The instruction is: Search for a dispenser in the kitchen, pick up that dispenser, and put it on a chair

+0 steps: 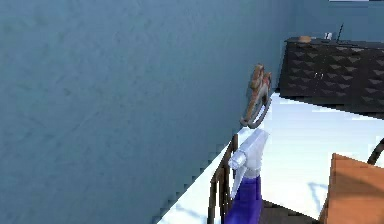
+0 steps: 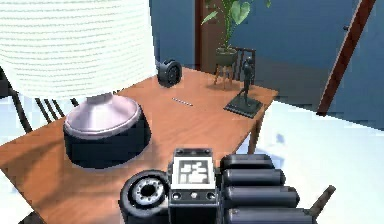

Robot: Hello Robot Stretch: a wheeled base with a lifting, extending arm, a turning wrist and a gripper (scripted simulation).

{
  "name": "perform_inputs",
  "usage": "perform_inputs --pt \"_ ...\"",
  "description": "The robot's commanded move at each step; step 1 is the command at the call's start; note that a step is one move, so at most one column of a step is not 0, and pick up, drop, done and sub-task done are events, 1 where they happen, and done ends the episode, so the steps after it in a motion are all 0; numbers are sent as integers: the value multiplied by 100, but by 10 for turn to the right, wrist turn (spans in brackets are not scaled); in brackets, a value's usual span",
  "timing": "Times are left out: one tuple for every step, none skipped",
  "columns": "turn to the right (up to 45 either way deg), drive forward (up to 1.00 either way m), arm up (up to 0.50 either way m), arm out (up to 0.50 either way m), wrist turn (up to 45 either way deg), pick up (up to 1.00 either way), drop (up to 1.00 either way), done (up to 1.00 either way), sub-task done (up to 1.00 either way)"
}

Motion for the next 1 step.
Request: perform_inputs --pt "0 0 0 26 0 0 0 0 0"
